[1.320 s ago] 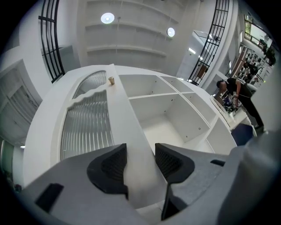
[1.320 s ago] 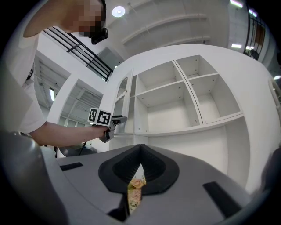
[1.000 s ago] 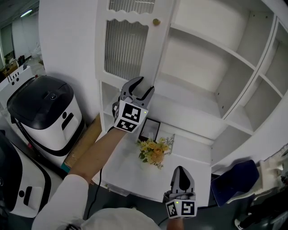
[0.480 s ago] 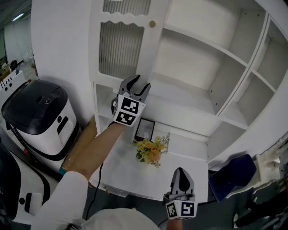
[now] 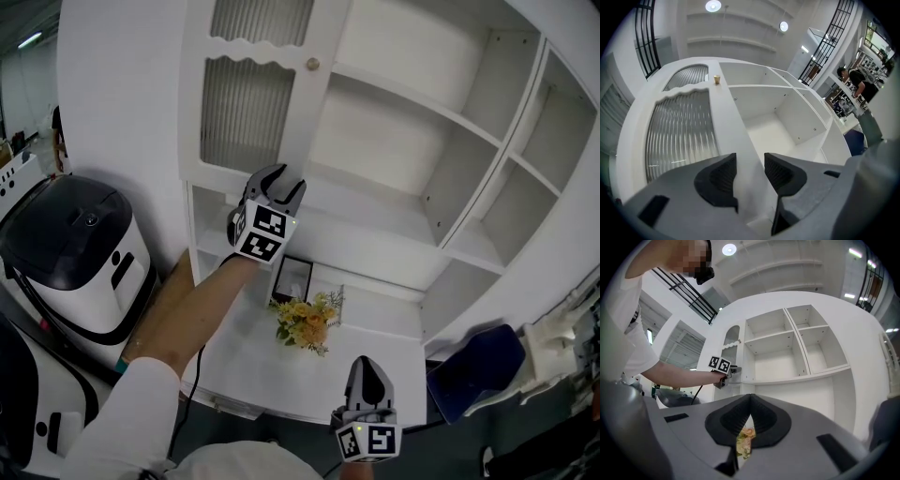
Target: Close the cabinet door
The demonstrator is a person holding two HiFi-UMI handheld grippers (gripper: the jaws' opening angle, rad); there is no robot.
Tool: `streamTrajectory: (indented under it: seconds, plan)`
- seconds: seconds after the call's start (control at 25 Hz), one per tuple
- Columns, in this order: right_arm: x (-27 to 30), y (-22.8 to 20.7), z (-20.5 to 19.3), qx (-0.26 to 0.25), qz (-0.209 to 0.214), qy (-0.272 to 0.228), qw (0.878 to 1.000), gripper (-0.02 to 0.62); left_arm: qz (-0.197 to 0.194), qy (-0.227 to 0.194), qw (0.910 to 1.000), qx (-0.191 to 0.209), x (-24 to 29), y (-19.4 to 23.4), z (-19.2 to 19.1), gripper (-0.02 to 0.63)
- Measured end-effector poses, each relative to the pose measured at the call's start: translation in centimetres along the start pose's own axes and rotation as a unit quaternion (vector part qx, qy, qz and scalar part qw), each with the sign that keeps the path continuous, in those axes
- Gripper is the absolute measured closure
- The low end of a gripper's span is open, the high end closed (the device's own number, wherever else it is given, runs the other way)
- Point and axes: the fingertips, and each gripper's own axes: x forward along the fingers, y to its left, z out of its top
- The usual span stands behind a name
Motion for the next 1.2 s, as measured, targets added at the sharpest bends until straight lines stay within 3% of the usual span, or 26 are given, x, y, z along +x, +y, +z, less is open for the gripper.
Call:
streamTrajectory:
  seconds: [0.12,0.28,0.56,0.84,1.0,1.2]
  plan:
    - [0.3,0.5,0.0,0.002,0.007,0.000,1.000,0.597,-0.017,0.013,0.9996,0.017,0.0,-0.1,-0.1,0.434]
    - [1.2,2.0,0.2,0.006,0.031,-0.001,0.999,0.597,-0.041,0.003,0.9991,0.006,-1.2,-0.2,0.5,0.434]
    - [2.7,6.6,0.5,0.002,0.089,-0.002,0.996,0.597,-0.053,-0.025,0.9983,-0.001,-8.6,0.6,2.1,0.446]
    - [5.0,8.4,1.4,-0.017,0.106,-0.011,0.994,0.597,-0.036,-0.020,0.9985,-0.036,-18.3,4.1,2.1,0.582]
    - [5.2,9.9,1.4,-0.021,0.115,-0.005,0.993,0.597,-0.021,-0.031,0.9971,-0.066,-24.9,6.1,2.4,0.597]
    - [4.9,11.0,1.2,-0.015,0.117,-0.004,0.993,0.597,0.033,-0.045,0.9951,-0.082,-34.9,8.4,2.8,0.600]
